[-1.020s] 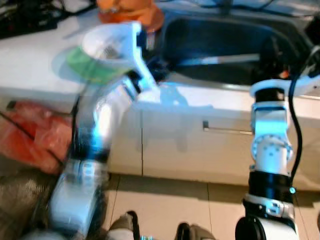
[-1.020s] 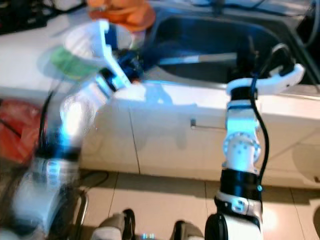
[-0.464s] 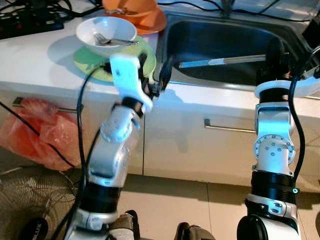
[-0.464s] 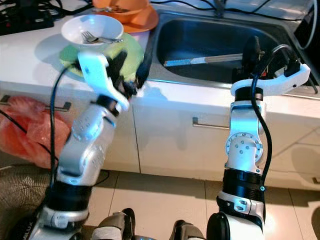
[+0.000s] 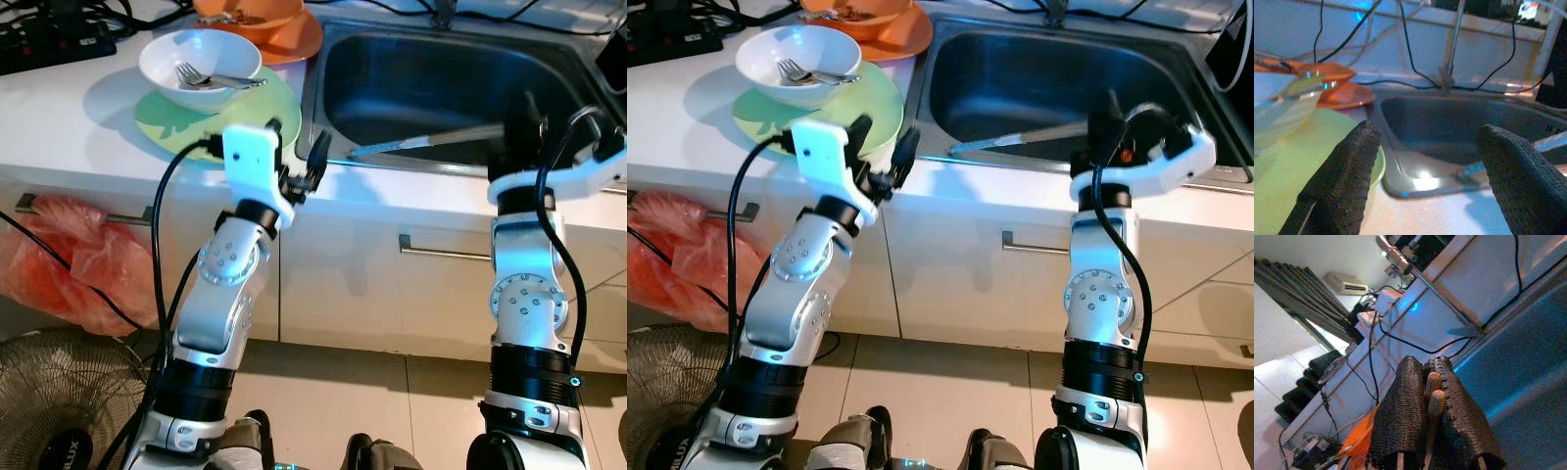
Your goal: Kitchen organization
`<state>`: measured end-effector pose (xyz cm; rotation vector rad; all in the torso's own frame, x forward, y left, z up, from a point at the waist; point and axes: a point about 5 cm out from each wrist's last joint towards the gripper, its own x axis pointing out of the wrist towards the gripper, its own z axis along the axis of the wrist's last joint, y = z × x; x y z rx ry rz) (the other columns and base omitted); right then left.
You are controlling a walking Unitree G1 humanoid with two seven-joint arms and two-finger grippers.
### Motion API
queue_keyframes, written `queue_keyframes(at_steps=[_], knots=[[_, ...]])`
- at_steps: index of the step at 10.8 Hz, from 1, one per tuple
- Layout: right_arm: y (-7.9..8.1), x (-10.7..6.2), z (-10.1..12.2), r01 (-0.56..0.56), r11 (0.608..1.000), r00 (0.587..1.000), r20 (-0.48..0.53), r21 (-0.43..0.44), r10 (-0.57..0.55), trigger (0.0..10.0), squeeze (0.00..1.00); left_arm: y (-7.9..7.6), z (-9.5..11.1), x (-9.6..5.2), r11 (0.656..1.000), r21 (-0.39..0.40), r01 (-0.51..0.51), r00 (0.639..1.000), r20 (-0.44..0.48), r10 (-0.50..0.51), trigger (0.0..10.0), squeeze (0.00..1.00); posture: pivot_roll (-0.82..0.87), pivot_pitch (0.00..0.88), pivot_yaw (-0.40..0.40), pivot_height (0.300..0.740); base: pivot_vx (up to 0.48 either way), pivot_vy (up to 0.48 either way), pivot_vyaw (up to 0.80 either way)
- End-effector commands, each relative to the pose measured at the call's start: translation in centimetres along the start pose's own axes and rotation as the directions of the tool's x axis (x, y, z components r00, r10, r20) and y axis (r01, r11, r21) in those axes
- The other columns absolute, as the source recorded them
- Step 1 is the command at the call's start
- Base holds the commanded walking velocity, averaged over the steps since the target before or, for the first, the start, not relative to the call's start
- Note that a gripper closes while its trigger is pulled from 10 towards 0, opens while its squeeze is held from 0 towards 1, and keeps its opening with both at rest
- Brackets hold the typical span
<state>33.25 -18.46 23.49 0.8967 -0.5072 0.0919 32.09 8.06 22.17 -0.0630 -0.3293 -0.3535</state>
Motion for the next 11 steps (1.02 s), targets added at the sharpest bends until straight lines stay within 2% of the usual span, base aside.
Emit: queue_keyframes(at_steps=[1,2,4,6,11], knots=[[-0.6,-0.1,0.4,0.011,0.999,1.000,0.006,-0.048,-0.011,10.0,0.00,-0.2,-0.2,-0.1,1.000,0.018,0.002,1.000,-0.005,-0.002,10.0,0.00,0.09,0.172,-0.059,0.740,0.000,0.000,0.00],[-0.5,0.1,0.9,0.007,0.996,1.000,0.024,-0.084,-0.005,10.0,0.00,0.0,-0.6,-0.4,0.998,0.062,0.006,1.000,-0.021,-0.005,10.0,0.00,0.09,0.168,-0.057,0.740,0.000,0.000,0.00],[-0.5,0.4,1.4,0.007,0.992,0.999,0.049,-0.124,-0.001,10.0,0.00,-0.1,-1.0,-0.6,0.998,0.060,0.009,1.000,-0.025,-0.007,10.0,0.00,0.09,0.163,-0.055,0.740,0.000,0.000,0.00],[0.2,1.1,2.8,-0.007,0.979,0.994,0.109,-0.204,0.030,10.0,0.00,-0.2,-1.2,-0.7,0.997,0.074,0.018,0.999,-0.032,-0.016,10.0,0.00,0.09,0.163,-0.057,0.740,0.000,0.000,0.00],[0.2,2.2,2.2,-0.055,0.934,0.994,0.070,-0.353,0.085,10.0,0.00,-0.7,-1.6,-0.9,0.994,0.100,0.040,0.998,-0.042,-0.036,10.0,0.00,0.09,0.174,-0.061,0.740,0.000,0.000,0.00]])
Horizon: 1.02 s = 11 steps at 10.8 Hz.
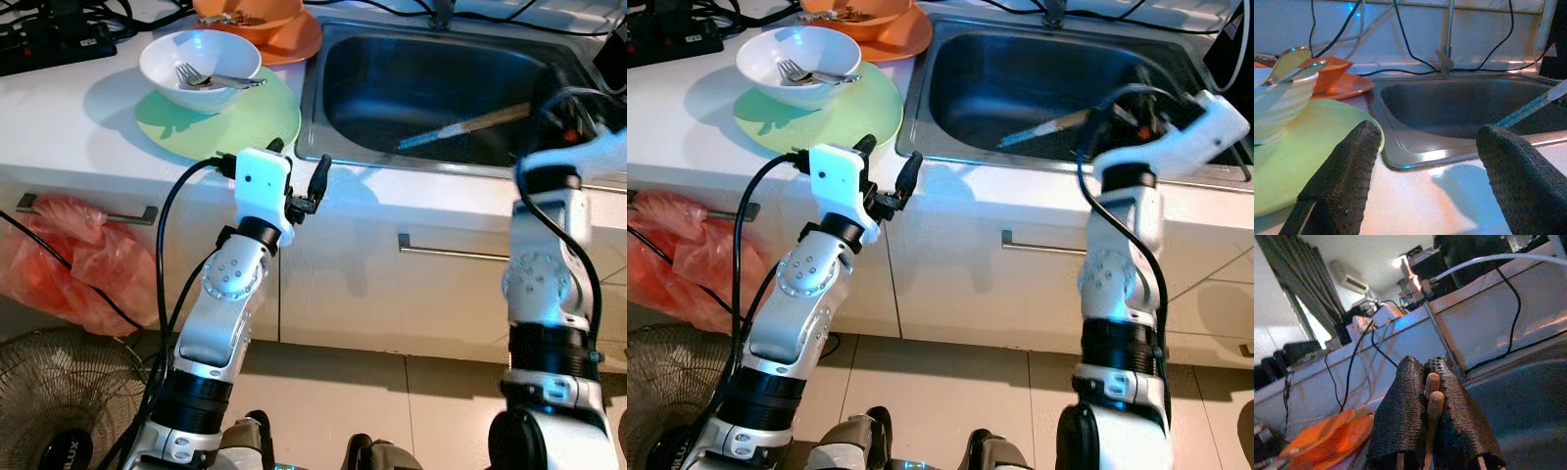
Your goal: Kitchen organization
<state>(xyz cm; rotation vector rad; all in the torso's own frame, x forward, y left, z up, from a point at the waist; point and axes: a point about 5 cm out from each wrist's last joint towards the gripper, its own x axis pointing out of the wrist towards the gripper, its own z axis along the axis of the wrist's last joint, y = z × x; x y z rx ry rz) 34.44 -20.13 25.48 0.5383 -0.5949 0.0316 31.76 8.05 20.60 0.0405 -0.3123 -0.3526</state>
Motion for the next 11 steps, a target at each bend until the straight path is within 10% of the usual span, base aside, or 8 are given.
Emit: queue_keyframes(at_steps=[1,11], knots=[[-0.1,0.3,0.2,-0.011,0.999,1.000,0.009,-0.042,0.012,10.0,0.00,-0.6,-0.2,0.0,1.000,0.006,0.026,1.000,-0.003,-0.026,10.0,0.00,0.09,0.175,-0.061,0.740,0.000,0.000,0.00],[-0.7,4.6,-3.1,-0.131,0.939,0.977,-0.200,-0.319,0.069,10.0,0.00,-2.1,-0.3,-0.3,0.997,0.004,0.082,0.997,-0.012,-0.081,10.0,0.00,0.10,0.175,-0.068,0.740,0.000,0.000,0.00]])
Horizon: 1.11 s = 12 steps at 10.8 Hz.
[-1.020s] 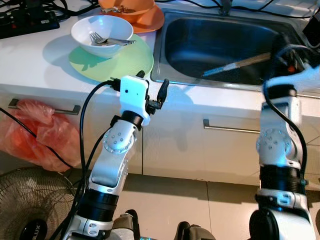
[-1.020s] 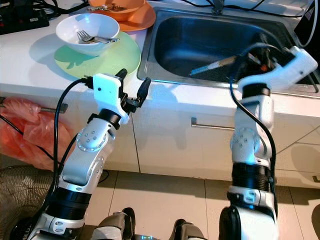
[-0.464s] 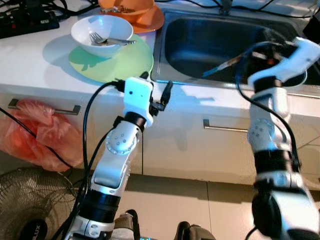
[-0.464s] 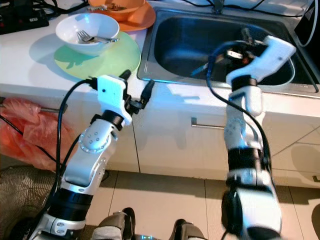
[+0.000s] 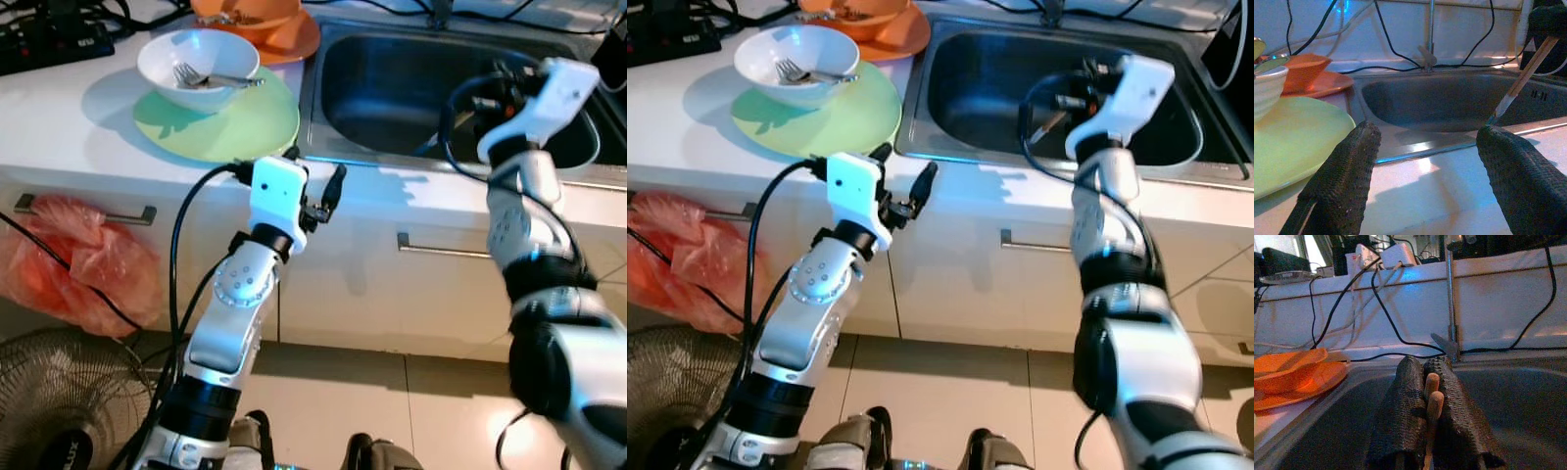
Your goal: Kitchen organization
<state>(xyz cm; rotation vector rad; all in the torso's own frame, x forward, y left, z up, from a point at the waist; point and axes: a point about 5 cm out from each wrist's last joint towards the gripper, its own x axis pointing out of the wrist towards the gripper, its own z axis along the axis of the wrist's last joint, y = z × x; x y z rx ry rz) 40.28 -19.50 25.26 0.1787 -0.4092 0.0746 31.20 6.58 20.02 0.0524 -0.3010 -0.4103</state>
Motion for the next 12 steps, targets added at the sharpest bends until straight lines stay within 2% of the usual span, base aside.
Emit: queue_keyframes(at_steps=[1,2,3,4,9,10,12], knots=[[-0.5,-0.2,-0.6,0.005,0.999,0.999,-0.045,-0.034,-0.007,10.0,0.00,-0.7,0.0,-0.1,1.000,0.003,0.028,1.000,-0.002,-0.028,10.0,0.00,0.11,0.175,-0.069,0.740,0.000,0.000,0.00],[-0.8,-0.4,-1.3,0.018,0.999,0.996,-0.082,-0.036,-0.021,10.0,0.00,-0.8,0.1,-0.1,0.999,0.004,0.031,1.000,-0.002,-0.031,10.0,0.00,0.11,0.173,-0.070,0.740,0.000,0.000,0.00],[-0.8,-0.4,-1.5,0.018,0.999,0.996,-0.088,-0.031,-0.021,10.0,0.61,-0.8,0.1,-0.2,1.000,0.006,0.029,1.000,-0.001,-0.029,10.0,0.00,0.12,0.169,-0.070,0.740,0.000,0.000,0.00],[-0.8,-0.3,-1.5,0.014,1.000,0.996,-0.085,-0.027,-0.016,10.0,1.00,-0.8,0.1,-0.3,1.000,0.008,0.028,1.000,-0.001,-0.028,10.0,0.00,0.12,0.164,-0.069,0.740,0.000,0.000,0.00],[-0.4,0.0,-1.2,0.001,1.000,0.998,-0.068,-0.007,-0.001,10.0,1.00,-0.7,0.3,-0.2,1.000,0.004,0.018,1.000,0.004,-0.018,10.0,0.00,0.12,0.149,-0.066,0.740,0.000,0.000,0.00],[-0.2,0.1,-1.1,-0.002,1.000,0.998,-0.060,0.003,0.002,10.0,0.00,-0.5,0.4,-0.2,1.000,0.002,0.012,1.000,0.007,-0.012,10.0,0.00,0.12,0.152,-0.065,0.740,0.000,0.000,0.00],[0.2,0.3,-0.9,-0.023,0.999,0.999,-0.034,0.030,0.024,10.0,0.00,-0.4,0.3,-0.1,1.000,0.003,0.011,1.000,0.005,-0.011,10.0,0.00,0.12,0.161,-0.068,0.740,0.000,0.000,0.00]])
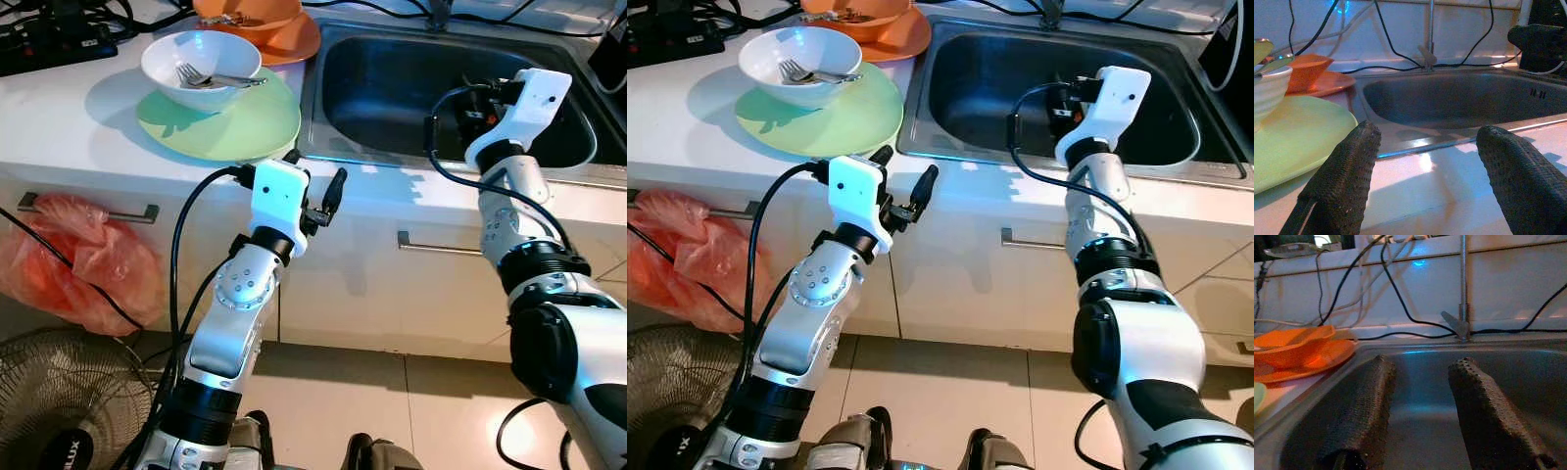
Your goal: Kitchen organization
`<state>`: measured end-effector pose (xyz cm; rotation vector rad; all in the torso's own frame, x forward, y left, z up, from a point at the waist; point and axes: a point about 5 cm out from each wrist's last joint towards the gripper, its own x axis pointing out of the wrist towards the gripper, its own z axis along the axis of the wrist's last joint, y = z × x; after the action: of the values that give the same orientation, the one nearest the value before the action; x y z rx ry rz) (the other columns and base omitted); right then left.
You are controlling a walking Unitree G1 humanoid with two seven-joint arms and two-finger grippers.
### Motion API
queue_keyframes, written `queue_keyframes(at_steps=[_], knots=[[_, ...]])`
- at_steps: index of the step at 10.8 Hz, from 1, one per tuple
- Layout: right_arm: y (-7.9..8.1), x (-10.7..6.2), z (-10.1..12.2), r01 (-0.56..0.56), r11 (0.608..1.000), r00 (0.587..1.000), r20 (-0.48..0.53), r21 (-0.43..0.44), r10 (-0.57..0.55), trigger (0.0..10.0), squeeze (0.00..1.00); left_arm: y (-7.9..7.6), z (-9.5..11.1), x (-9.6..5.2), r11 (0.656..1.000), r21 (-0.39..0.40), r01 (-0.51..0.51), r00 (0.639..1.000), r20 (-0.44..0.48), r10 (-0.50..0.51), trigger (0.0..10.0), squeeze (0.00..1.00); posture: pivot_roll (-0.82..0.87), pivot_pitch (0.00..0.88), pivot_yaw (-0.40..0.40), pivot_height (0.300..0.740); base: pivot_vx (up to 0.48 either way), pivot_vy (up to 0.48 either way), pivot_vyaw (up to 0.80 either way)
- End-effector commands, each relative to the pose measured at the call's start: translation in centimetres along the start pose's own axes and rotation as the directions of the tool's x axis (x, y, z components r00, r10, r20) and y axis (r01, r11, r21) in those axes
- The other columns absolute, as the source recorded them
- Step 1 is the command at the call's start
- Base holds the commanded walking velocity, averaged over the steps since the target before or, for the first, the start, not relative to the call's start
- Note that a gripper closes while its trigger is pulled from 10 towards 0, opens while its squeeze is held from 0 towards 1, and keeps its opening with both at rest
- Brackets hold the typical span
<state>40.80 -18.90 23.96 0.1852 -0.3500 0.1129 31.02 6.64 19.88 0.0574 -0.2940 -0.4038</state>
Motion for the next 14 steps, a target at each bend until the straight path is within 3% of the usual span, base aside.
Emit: queue_keyframes(at_steps=[1,2,3,4,5,6,8,10,11,12,13,14], knots=[[0.0,0.4,0.9,-0.003,1.000,0.999,0.042,0.016,0.002,10.0,0.00,-0.4,0.4,0.1,1.000,-0.002,0.015,1.000,0.012,-0.015,10.0,0.00,0.12,0.164,-0.067,0.740,0.000,0.000,0.00],[-0.1,0.4,1.2,-0.003,1.000,0.999,0.048,0.014,0.002,10.0,0.00,-0.4,0.4,0.1,1.000,-0.002,0.013,1.000,0.012,-0.013,10.0,0.00,0.12,0.164,-0.067,0.740,0.000,0.000,0.00],[-0.4,0.5,1.4,0.017,0.999,0.998,0.057,0.029,-0.019,10.0,1.00,-0.3,0.4,0.1,1.000,0.000,0.012,1.000,0.010,-0.012,10.0,0.00,0.12,0.170,-0.066,0.740,0.000,0.000,0.00],[-0.4,0.5,1.5,0.018,0.999,0.998,0.062,0.049,-0.021,10.0,1.00,-0.3,0.4,0.1,1.000,-0.001,0.007,1.000,0.007,-0.007,10.0,0.00,0.12,0.170,-0.066,0.740,0.000,0.000,0.00],[-0.2,0.5,1.5,0.010,0.996,0.998,0.068,0.085,-0.015,10.0,0.53,-0.1,0.4,0.1,1.000,-0.002,0.005,1.000,0.006,-0.005,10.0,0.00,0.12,0.176,-0.063,0.740,0.000,0.000,0.00],[0.2,0.7,1.7,-0.002,0.981,0.996,0.091,0.193,-0.015,10.0,0.00,-0.1,0.4,0.1,1.000,-0.002,0.004,1.000,0.007,-0.004,10.0,0.00,0.12,0.180,-0.060,0.740,0.000,0.000,0.00],[1.1,0.8,3.7,-0.063,0.947,0.983,0.184,0.317,0.004,10.0,0.00,0.2,0.6,0.1,1.000,-0.008,-0.009,1.000,0.013,0.010,10.0,0.00,0.11,0.185,-0.059,0.740,0.000,0.000,0.00],[2.1,-0.3,5.3,-0.129,0.883,0.970,0.244,0.450,0.018,10.0,0.00,0.9,1.4,0.4,0.998,-0.045,-0.052,0.998,0.042,0.053,10.0,0.00,0.11,0.191,-0.058,0.740,0.000,0.000,0.00],[3.4,-1.4,5.0,-0.199,0.816,0.968,0.239,0.542,0.077,10.0,0.00,1.6,1.8,0.7,0.994,-0.071,-0.081,0.995,0.054,0.085,10.0,0.00,0.11,0.192,-0.058,0.740,0.000,0.000,0.00],[4.5,-2.7,4.1,-0.235,0.773,0.968,0.215,0.589,0.130,10.0,0.00,2.1,1.9,1.0,0.991,-0.094,-0.099,0.993,0.061,0.105,10.0,0.00,0.11,0.194,-0.057,0.740,0.000,0.000,0.00],[5.2,-4.3,2.4,-0.209,0.733,0.977,0.165,0.647,0.133,10.0,0.00,2.6,2.3,1.2,0.984,-0.136,-0.116,0.989,0.070,0.127,10.0,0.00,0.11,0.194,-0.055,0.740,0.000,0.000,0.00],[5.0,-5.5,1.2,-0.157,0.717,0.988,0.114,0.679,0.108,10.0,0.00,3.0,2.3,1.2,0.972,-0.189,-0.138,0.986,0.069,0.154,10.0,0.00,0.11,0.192,-0.053,0.740,0.000,0.000,0.00]])
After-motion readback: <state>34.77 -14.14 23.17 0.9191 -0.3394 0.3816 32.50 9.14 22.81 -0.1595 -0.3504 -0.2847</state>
